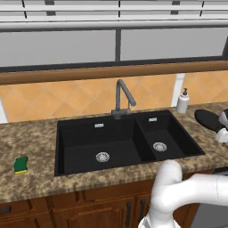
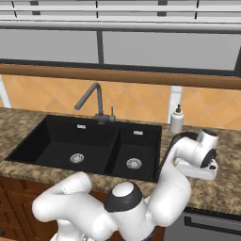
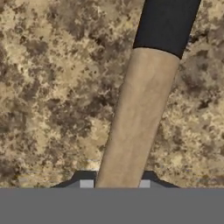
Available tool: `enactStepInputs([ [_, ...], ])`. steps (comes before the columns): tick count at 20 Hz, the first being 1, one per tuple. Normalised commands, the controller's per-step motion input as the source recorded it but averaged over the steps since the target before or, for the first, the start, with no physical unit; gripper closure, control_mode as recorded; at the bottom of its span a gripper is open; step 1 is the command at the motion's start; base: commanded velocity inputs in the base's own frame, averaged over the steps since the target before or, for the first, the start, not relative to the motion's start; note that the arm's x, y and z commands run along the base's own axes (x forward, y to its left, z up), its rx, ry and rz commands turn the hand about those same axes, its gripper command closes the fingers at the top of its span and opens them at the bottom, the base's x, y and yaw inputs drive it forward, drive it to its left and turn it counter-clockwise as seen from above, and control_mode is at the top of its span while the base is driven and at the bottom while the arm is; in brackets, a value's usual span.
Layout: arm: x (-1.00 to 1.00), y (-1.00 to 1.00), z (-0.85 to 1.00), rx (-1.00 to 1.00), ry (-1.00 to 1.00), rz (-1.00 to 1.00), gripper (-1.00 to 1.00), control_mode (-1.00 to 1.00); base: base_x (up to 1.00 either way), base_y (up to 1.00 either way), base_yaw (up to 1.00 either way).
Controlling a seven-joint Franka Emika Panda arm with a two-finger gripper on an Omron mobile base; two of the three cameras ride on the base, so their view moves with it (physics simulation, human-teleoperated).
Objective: Pick the pan and sponge and place them into the sink. Then turn on the water.
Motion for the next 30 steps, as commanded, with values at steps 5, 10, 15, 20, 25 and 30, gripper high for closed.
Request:
enactStepInputs([
  [5, -0.93, 0.41, 0.77, 0.03, -0.16, -0.14, 1.00, -1.00, 0.00, 0.00, 0.00],
  [10, -0.94, 0.62, 0.99, 0.00, -0.20, -0.13, 1.00, -1.00, 0.00, 0.00, 0.00],
  [15, -0.86, 0.88, 1.00, -0.01, -0.24, -0.07, 1.00, -1.00, 0.00, 0.00, 0.00],
  [20, -0.72, 0.97, 1.00, -0.02, -0.27, -0.05, 1.00, -1.00, 0.00, 0.00, 0.00],
  [25, -0.71, 0.81, 0.99, 0.02, -0.14, -0.13, 1.00, -1.00, 0.00, 0.00, 0.00],
  [30, -0.72, 0.96, 0.82, 0.02, -0.15, -0.32, 1.00, -1.00, 0.00, 0.00, 0.00],
])
